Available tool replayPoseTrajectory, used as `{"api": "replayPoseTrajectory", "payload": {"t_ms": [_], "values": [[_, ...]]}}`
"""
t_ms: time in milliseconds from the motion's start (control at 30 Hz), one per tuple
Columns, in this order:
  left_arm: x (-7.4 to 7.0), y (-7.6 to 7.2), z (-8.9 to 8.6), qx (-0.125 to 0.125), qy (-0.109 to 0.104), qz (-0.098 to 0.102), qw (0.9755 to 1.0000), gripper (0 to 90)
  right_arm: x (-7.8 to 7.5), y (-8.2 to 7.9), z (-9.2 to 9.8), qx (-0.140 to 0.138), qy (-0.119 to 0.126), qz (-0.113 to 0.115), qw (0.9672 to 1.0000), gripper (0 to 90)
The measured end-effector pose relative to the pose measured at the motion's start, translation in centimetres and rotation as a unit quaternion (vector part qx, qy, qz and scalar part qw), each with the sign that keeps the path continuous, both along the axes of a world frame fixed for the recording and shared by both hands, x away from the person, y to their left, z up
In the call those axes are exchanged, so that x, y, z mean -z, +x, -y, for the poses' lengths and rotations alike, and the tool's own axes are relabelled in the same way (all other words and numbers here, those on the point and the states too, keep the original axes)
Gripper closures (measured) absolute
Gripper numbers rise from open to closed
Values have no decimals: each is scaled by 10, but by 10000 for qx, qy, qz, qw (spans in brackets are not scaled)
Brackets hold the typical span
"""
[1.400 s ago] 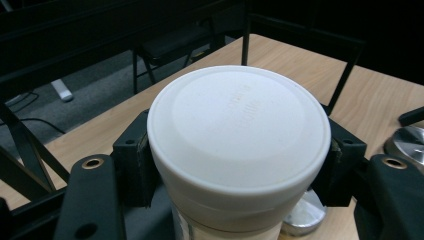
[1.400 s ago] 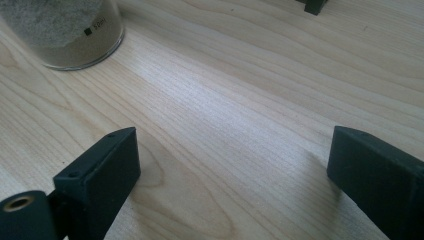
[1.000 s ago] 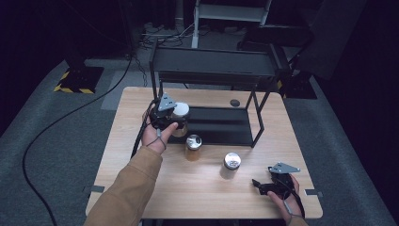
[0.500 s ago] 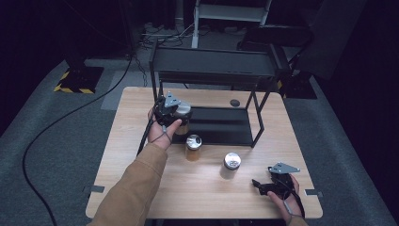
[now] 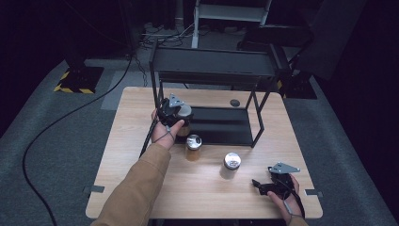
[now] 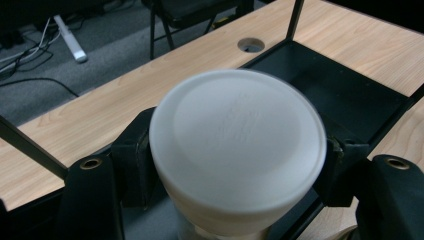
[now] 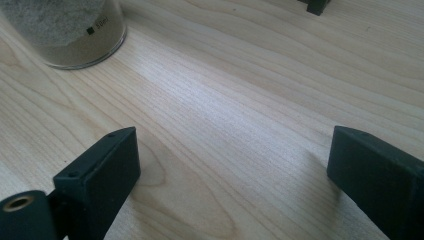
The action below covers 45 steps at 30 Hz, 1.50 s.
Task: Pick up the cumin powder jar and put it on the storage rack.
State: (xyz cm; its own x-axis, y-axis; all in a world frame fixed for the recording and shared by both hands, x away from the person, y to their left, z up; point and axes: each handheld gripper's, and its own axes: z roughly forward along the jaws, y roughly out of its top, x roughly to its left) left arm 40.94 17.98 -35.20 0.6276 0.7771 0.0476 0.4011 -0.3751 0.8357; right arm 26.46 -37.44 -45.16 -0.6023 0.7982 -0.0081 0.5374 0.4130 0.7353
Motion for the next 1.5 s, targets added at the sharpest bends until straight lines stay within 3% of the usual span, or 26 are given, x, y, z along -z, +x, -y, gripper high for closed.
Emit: {"api": "replayPoseTrajectory", "payload": {"t_ms": [600,667,833,1100,1500], "values": [[8,8,4,-51,79,-179,9998,321,0,0,0,-3,-2,1,10000,69],[9,6,3,-106,23,-153,9998,301,0,0,0,-3,-3,2,10000,69],[5,0,-6,-102,-186,-62,9998,135,0,0,0,-3,0,0,10000,69],[-4,-25,-23,-49,-384,180,9991,103,0,2,1,-42,-10,-11,10000,68],[-12,-74,-51,0,-457,403,9981,92,-1,5,3,-136,-12,-16,9999,70]]}}
